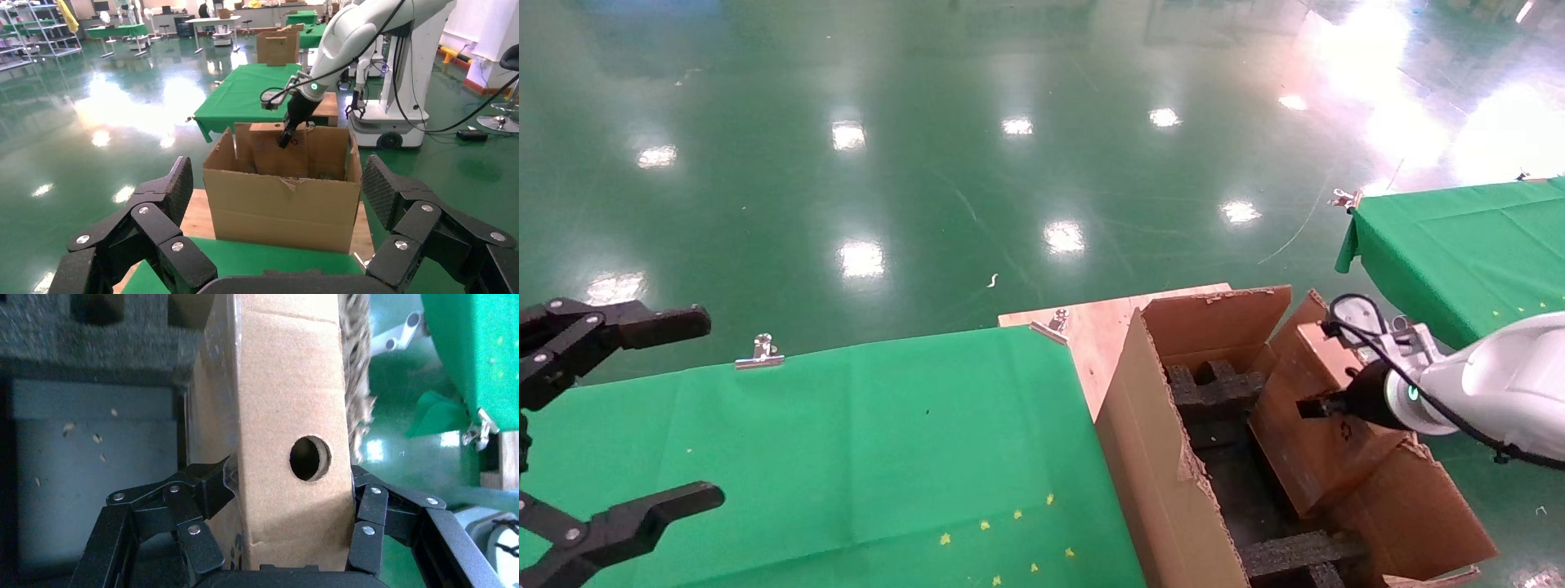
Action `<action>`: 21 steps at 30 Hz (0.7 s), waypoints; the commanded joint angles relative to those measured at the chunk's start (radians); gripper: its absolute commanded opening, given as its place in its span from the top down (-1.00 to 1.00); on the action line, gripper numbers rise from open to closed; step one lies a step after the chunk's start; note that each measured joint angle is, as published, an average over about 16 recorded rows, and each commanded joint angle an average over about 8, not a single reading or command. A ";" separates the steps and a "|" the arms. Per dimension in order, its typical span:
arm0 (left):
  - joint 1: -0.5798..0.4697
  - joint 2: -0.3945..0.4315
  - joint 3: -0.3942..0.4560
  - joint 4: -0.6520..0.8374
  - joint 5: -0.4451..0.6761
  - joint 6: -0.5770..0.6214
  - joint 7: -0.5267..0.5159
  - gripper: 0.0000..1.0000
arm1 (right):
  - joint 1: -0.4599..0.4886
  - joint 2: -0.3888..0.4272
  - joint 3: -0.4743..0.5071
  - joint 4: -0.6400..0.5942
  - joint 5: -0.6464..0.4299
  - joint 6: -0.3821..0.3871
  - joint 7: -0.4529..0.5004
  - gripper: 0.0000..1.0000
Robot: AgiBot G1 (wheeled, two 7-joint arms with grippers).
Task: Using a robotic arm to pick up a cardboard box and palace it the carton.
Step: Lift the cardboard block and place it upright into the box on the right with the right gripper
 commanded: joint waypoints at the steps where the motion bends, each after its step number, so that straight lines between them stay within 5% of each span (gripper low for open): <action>1: 0.000 0.000 0.000 0.000 0.000 0.000 0.000 -1.00 | -0.008 -0.001 -0.004 0.000 -0.003 -0.002 0.004 1.00; 21: 0.000 0.000 0.000 0.000 0.000 0.000 0.000 -1.00 | -0.120 -0.029 -0.025 -0.020 0.007 0.065 0.092 1.00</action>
